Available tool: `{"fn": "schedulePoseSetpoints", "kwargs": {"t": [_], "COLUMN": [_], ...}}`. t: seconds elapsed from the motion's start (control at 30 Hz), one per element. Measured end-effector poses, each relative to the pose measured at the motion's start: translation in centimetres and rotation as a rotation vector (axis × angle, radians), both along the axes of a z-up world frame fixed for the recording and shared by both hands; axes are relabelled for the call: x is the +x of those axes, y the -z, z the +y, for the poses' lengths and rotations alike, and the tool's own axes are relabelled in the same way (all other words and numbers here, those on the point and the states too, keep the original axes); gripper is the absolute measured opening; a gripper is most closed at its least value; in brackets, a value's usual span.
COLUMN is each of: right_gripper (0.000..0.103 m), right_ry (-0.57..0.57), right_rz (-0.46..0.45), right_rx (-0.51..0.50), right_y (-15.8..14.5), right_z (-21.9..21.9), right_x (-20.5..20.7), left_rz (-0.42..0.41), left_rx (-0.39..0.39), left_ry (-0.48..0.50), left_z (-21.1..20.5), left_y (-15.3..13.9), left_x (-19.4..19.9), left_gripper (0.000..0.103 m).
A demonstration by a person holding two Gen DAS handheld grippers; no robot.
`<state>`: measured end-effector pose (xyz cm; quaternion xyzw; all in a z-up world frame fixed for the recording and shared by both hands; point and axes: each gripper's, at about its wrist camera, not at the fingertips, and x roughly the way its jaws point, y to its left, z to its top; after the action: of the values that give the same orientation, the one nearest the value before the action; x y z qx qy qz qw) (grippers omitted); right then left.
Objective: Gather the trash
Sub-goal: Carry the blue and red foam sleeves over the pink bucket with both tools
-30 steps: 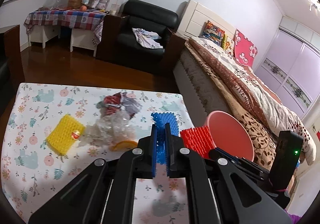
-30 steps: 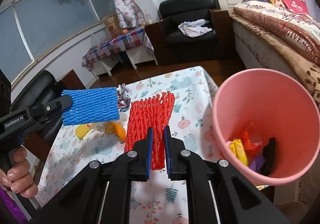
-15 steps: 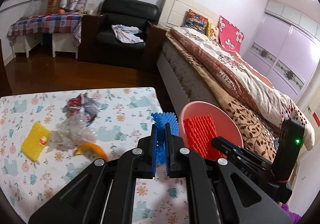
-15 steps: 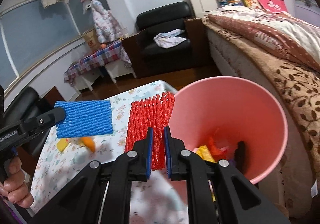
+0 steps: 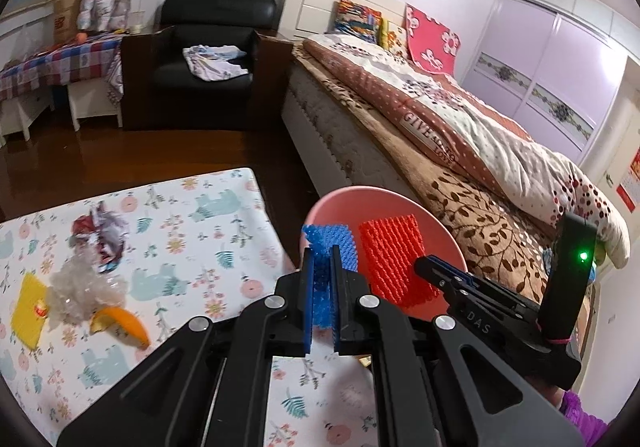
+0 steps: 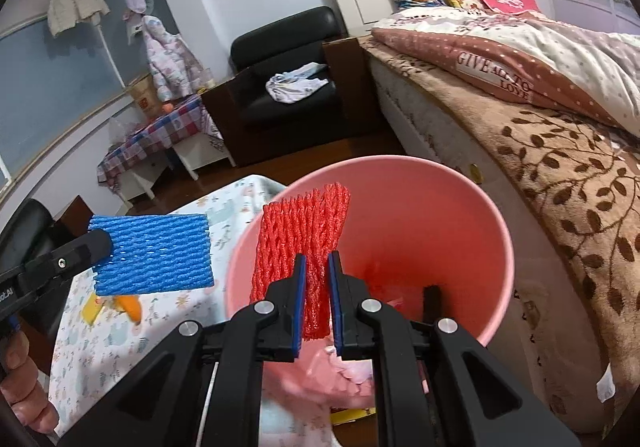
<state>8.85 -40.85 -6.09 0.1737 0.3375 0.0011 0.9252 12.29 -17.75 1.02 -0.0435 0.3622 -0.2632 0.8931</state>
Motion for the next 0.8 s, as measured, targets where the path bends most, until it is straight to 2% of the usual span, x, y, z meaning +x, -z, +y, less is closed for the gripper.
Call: {"fn": "schedulePoseSetpoints", "kwargs": {"t": [0.37, 0.8], "right_gripper": [0.011, 0.012], "right_ry": [0.042, 0.05], "right_rz": [0.024, 0.037], "right_rx": [-0.001, 0.017], "right_y": [1.2, 1.9], "right_z": [-1.8, -2.5], "right_x": [0.5, 0.7], "left_rz": [0.005, 0.026], "left_rx": [0.058, 0.072], "left_ry": [0.085, 0.115], "left_z": [-4.4, -6.2], "left_y": [1.7, 2.8], "left_x": [0.7, 0.9], "left_gripper": [0.006, 0.006]}}
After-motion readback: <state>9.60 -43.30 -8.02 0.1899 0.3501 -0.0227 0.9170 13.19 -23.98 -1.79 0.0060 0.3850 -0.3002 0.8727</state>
